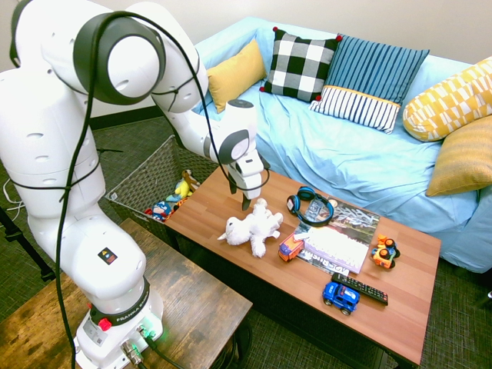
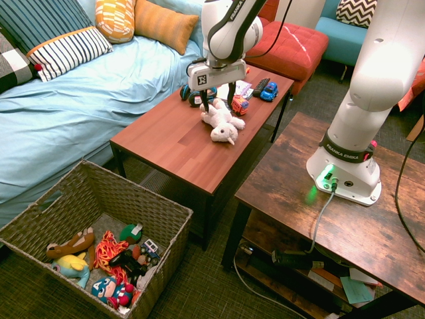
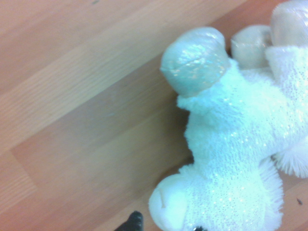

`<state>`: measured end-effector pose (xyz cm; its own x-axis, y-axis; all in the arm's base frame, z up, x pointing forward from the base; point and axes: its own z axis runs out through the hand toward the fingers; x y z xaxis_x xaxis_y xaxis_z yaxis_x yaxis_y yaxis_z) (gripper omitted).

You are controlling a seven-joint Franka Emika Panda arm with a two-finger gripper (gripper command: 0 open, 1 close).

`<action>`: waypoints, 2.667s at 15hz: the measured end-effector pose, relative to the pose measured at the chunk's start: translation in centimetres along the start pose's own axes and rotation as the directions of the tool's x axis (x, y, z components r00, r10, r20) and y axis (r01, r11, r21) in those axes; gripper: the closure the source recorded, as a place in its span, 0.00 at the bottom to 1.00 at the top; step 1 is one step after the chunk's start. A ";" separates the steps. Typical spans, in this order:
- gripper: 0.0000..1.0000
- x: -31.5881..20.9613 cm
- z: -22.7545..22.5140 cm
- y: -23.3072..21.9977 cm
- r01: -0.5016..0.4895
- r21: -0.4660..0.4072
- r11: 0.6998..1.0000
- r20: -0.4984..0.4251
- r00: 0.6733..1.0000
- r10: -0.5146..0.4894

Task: Put the stuffed toy in the basket

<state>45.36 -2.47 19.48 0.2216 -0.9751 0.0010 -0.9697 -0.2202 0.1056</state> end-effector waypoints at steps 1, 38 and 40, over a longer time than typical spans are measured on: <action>0.00 0.3 1.1 0.0 -0.021 -0.018 1.000 0.013 1.000 0.021; 1.00 -26.7 -9.5 -8.5 0.472 0.102 0.876 -0.181 0.874 -0.450; 1.00 -32.1 -7.9 -10.9 0.533 0.082 0.842 -0.211 0.835 -0.508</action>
<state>49.65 31.42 26.15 0.6991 -0.6976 0.1569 -0.7072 -0.7070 0.0082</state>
